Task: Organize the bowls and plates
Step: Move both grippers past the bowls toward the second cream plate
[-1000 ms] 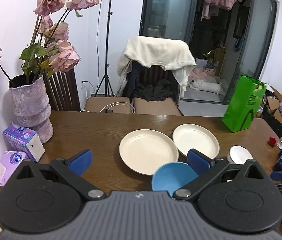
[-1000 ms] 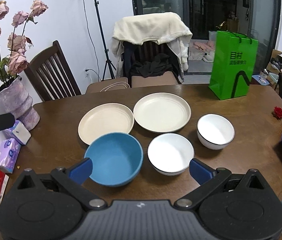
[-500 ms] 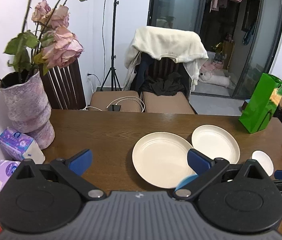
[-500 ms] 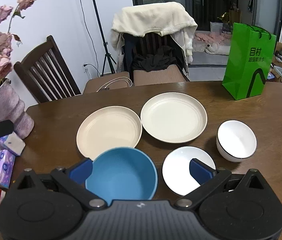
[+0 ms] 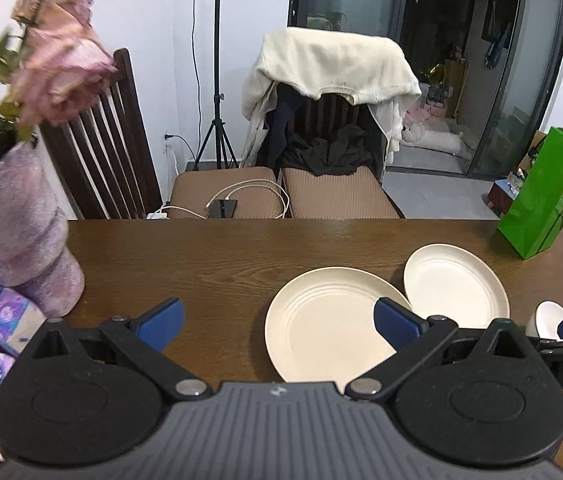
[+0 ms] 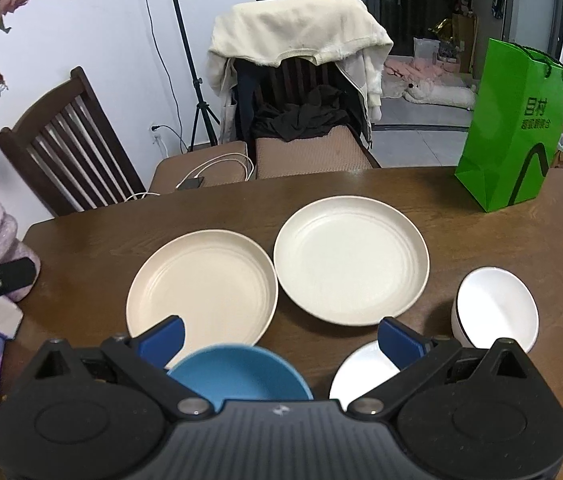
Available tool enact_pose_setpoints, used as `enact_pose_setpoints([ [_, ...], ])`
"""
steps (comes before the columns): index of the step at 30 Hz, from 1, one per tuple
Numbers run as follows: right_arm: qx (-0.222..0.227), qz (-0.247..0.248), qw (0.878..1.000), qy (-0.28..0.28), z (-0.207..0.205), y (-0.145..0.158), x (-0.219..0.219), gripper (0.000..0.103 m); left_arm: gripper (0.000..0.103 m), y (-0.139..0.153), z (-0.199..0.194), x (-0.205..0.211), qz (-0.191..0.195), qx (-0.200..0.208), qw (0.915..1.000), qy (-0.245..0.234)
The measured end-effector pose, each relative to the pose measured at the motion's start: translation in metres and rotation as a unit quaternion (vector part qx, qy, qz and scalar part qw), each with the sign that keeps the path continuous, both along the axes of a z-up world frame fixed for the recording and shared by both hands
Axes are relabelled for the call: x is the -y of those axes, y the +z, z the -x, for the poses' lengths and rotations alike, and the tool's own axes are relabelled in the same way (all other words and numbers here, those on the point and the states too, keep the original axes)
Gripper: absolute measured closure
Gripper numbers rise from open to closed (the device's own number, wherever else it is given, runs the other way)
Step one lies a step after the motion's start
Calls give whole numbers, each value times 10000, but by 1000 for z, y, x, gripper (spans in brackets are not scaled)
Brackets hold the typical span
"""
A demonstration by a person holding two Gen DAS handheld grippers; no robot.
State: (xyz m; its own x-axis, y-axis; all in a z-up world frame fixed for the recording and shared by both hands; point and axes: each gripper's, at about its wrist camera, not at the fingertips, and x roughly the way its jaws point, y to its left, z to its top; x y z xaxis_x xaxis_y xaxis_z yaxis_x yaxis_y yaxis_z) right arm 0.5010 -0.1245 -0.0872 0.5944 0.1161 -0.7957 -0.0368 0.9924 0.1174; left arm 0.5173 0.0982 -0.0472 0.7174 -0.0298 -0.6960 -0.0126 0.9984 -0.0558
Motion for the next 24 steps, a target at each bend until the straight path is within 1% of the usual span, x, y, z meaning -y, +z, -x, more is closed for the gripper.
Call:
enact_pose_setpoints([
  [9, 98, 107, 9998, 101, -33, -15, -7, 0, 0, -33, -37, 3, 91, -150, 9998, -28],
  [14, 71, 113, 9999, 30, -51, -27, -7, 1, 0, -49, -57, 0, 60, -252, 9997, -47],
  [16, 15, 109, 9999, 32, -57, -33, -8, 3, 0, -58, -66, -2, 57, -325, 9994, -53],
  [19, -127, 47, 9999, 1, -67, -44, -8, 8, 0, -70, -75, -5, 31, -414, 9991, -38],
  [24, -363, -88, 9993, 46, -77, -65, -11, 13, 0, -90, -86, -15, 93, -590, 9982, 44],
])
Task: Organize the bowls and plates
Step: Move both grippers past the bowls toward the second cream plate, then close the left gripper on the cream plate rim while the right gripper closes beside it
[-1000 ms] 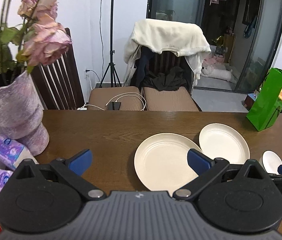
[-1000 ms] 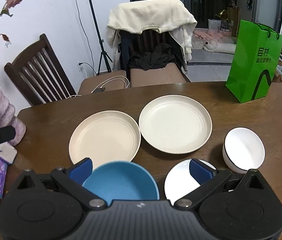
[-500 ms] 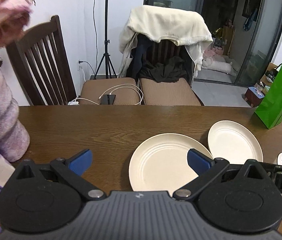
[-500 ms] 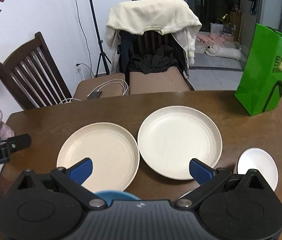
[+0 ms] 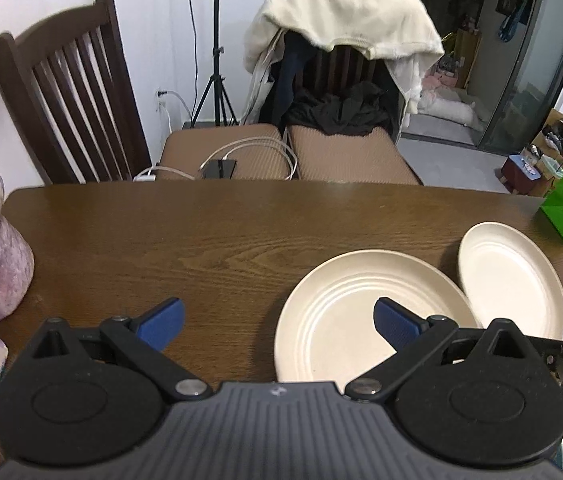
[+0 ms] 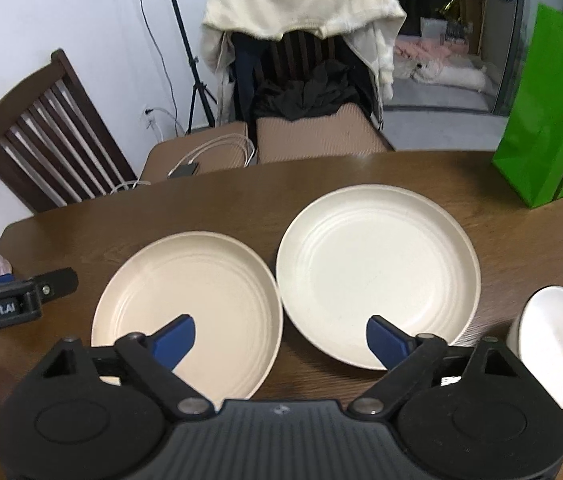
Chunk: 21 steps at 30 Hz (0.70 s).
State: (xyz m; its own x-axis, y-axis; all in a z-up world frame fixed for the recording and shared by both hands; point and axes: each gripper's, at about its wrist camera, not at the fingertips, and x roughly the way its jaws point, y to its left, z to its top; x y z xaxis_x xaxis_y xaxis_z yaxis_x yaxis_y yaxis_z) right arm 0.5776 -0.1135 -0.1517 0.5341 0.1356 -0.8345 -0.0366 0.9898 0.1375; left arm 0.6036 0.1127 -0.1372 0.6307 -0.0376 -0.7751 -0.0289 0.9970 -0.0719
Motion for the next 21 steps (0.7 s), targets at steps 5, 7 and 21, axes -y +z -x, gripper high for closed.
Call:
enact_pose_setpoints([
  [5, -193, -19, 9998, -6, -9, -20, -6, 21, 0, -16, -5, -9, 70, -135, 9999, 41],
  [7, -271, 0, 9996, -7, -12, -28, -9, 23, 0, -23, -9, -12, 111, -194, 9997, 51],
  [21, -613, 49, 9979, -208, -25, -58, -16, 57, 12, -60, -19, -25, 392, -596, 9974, 84],
])
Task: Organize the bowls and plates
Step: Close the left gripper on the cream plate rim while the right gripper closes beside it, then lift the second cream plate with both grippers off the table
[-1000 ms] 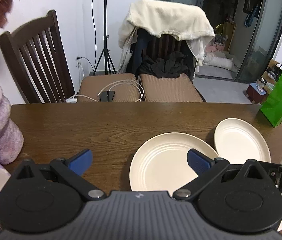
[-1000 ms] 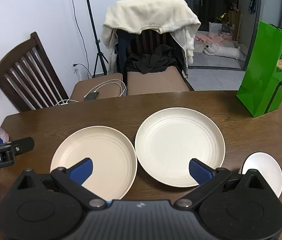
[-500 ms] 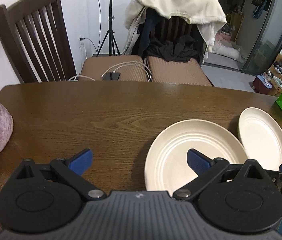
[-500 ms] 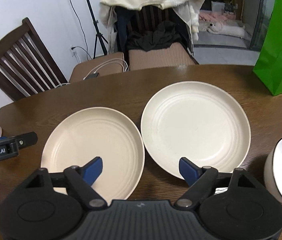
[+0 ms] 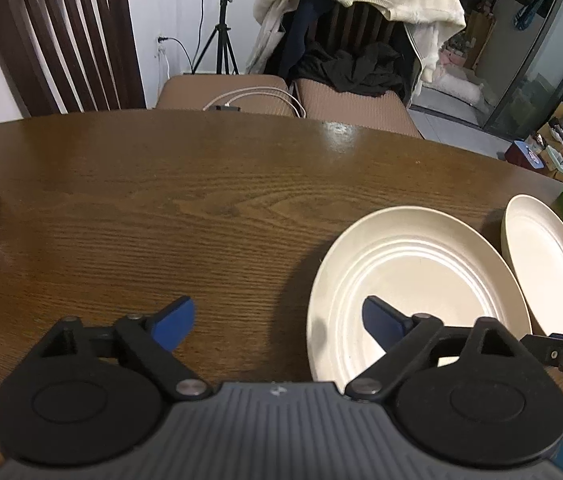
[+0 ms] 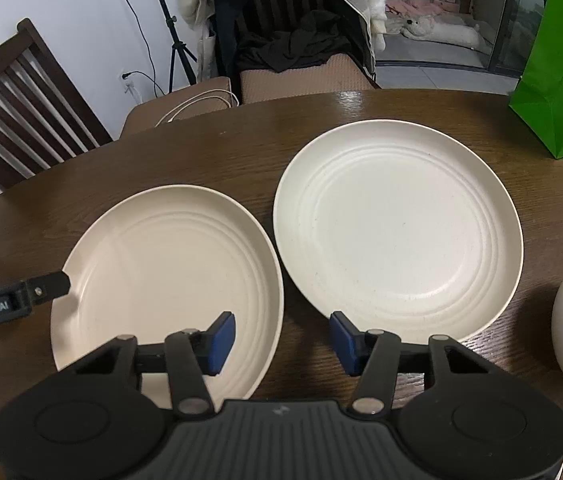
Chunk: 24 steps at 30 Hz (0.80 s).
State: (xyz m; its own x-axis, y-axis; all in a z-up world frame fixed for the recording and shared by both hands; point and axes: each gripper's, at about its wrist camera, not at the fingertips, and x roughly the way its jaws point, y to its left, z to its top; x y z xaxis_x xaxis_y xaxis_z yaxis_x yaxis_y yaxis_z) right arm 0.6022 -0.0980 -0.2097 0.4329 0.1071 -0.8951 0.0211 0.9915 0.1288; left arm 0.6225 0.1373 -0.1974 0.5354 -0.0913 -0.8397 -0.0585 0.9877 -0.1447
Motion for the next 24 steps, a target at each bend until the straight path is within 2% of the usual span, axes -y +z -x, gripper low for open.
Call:
enact_pose_setpoints([
  [3, -85, -127, 9999, -34, -1, -3, 0, 69, 15, -1, 0, 0, 42, -2, 10000, -29],
  [7, -122, -134, 9998, -64, -1, -5, -2, 70, 22, -5, -2, -1, 82, -56, 9999, -44],
  [10, -186, -123, 9997, -99, -4, -11, -4, 76, 31, -7, -1, -3, 131, -103, 9998, -62],
  [14, -263, -160, 9994, -139, -7, -17, -7, 86, 47, -9, -3, -5, 218, -135, 9996, -88],
  [16, -281, -199, 9993, -154, -8, -20, -8, 90, 63, -10, -3, -4, 284, -110, 9994, -155],
  [18, -290, -207, 9992, -186, -8, -23, -9, 92, 84, -12, -2, -3, 425, -101, 9987, -275],
  [20, -256, -269, 9991, -224, -7, -25, -8, 92, 91, -12, -1, -1, 492, -66, 9981, -356],
  [24, -184, -241, 9994, -183, -6, -26, -11, 93, 92, -13, 0, 4, 430, -1, 9984, -376],
])
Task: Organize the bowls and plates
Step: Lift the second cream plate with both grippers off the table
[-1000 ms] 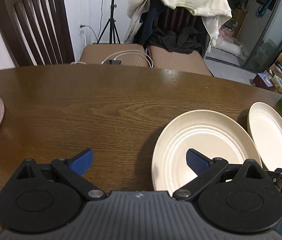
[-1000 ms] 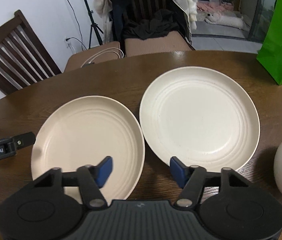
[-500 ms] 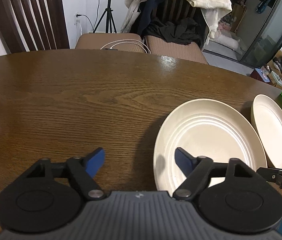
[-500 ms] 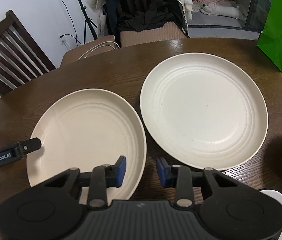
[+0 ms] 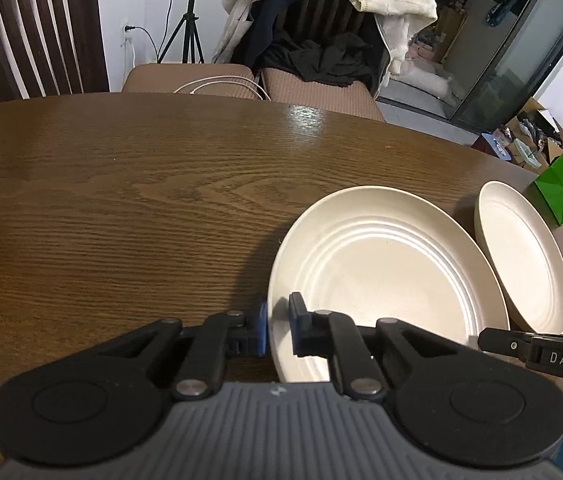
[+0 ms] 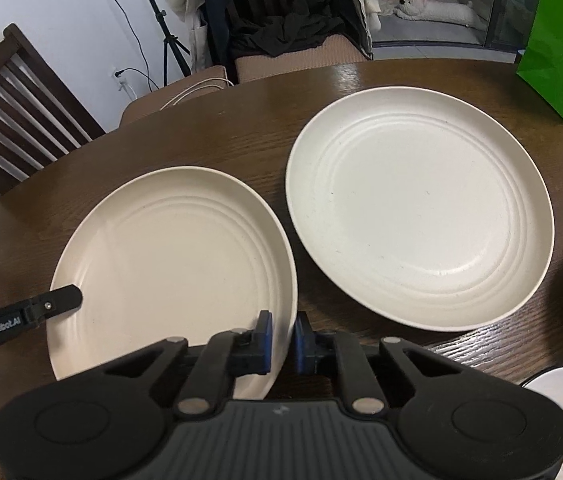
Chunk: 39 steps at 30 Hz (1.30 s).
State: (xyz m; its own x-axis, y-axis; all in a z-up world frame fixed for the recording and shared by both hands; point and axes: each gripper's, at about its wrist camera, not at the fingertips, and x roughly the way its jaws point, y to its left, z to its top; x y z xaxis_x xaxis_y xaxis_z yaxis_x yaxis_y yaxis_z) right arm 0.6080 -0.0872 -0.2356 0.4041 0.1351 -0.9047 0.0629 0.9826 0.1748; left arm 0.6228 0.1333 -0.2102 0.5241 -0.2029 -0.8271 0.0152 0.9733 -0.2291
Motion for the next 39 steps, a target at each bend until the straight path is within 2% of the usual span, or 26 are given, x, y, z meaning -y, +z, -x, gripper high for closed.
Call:
enact_pose_setpoints([
  [12, 315, 157, 9994, 28, 6, 3, -10, 93, 91, 7, 1, -2, 6, 166, 9998, 103],
  [39, 881, -49, 9960, 153, 27, 65, -22, 93, 91, 81, 28, -15, -137, 771, 9962, 393],
])
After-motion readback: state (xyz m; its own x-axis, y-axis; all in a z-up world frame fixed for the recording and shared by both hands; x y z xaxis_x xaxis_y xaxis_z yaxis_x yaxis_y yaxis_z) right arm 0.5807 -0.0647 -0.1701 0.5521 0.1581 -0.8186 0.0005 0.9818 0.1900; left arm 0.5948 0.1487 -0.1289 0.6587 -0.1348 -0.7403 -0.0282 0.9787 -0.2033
